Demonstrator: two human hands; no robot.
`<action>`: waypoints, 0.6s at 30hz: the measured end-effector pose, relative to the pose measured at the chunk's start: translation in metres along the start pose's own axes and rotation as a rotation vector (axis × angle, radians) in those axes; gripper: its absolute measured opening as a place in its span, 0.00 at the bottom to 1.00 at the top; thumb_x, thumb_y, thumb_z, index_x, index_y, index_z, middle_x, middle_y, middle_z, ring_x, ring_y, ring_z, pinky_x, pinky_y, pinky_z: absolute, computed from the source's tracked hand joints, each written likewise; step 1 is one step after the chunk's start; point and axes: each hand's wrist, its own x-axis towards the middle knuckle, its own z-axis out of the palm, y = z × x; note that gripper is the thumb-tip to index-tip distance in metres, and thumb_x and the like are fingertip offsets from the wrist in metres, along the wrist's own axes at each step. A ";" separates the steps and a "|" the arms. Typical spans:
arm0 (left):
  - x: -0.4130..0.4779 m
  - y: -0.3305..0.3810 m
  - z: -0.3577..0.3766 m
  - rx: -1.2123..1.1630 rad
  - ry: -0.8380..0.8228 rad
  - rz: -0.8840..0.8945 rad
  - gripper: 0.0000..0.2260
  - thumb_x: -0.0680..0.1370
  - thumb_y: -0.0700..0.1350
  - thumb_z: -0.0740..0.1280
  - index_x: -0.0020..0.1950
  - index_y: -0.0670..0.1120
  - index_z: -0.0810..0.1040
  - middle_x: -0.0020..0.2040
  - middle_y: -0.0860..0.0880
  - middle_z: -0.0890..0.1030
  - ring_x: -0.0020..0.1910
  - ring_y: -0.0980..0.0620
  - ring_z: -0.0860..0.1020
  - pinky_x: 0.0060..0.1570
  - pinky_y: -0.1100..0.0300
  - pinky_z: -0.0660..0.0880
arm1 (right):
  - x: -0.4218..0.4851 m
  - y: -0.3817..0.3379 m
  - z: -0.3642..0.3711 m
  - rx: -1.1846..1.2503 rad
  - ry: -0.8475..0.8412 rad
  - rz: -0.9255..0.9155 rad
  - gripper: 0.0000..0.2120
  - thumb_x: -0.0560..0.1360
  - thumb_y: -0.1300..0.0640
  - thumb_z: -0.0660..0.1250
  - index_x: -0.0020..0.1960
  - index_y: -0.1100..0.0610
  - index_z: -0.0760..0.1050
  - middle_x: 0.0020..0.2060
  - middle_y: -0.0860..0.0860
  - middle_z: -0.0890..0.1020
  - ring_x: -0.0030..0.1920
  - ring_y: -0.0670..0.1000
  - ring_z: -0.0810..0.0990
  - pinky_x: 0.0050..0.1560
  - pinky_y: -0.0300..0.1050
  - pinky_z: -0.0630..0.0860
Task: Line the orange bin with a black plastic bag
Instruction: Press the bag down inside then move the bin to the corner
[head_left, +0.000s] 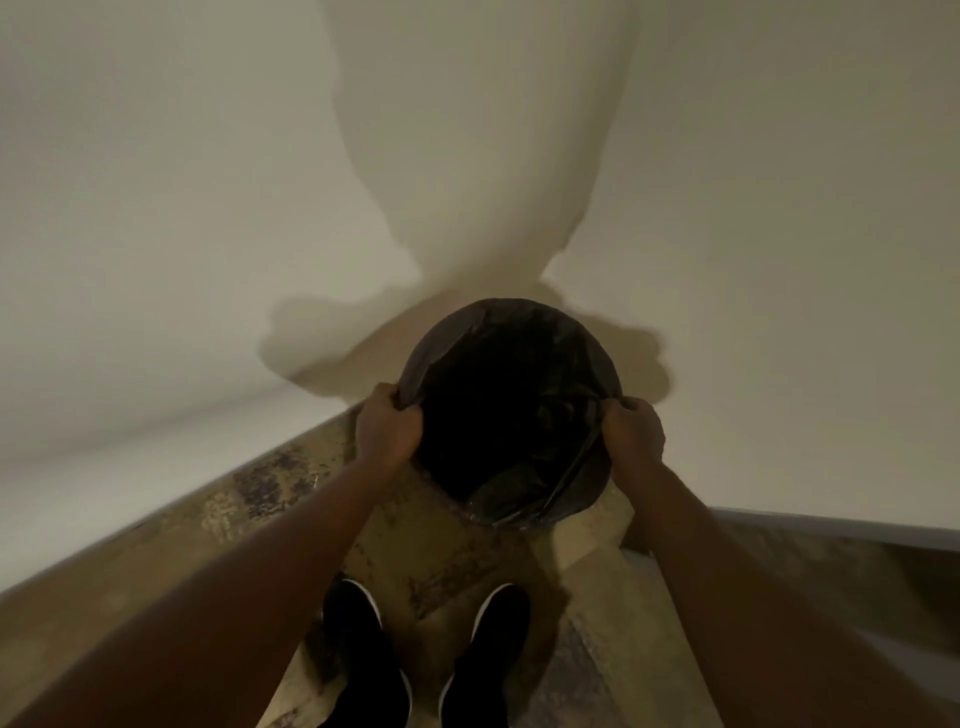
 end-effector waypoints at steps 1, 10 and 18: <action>0.009 -0.005 0.011 0.015 -0.017 0.007 0.14 0.78 0.43 0.67 0.64 0.46 0.75 0.48 0.50 0.78 0.40 0.60 0.73 0.33 0.64 0.67 | 0.013 0.007 0.003 -0.015 -0.005 0.003 0.16 0.79 0.55 0.63 0.64 0.59 0.78 0.52 0.54 0.83 0.49 0.56 0.78 0.37 0.38 0.67; 0.089 -0.044 0.087 0.047 -0.213 0.025 0.20 0.77 0.38 0.65 0.69 0.48 0.77 0.59 0.43 0.83 0.56 0.41 0.82 0.57 0.40 0.81 | 0.115 0.063 0.043 -0.104 -0.078 -0.036 0.13 0.75 0.56 0.64 0.57 0.56 0.79 0.48 0.55 0.81 0.47 0.57 0.78 0.55 0.54 0.79; 0.122 -0.058 0.113 0.118 -0.151 0.113 0.20 0.78 0.44 0.68 0.71 0.51 0.76 0.56 0.50 0.82 0.50 0.49 0.81 0.50 0.55 0.79 | 0.151 0.089 0.072 -0.134 -0.083 -0.043 0.18 0.79 0.53 0.64 0.63 0.62 0.78 0.55 0.60 0.83 0.57 0.62 0.81 0.61 0.57 0.78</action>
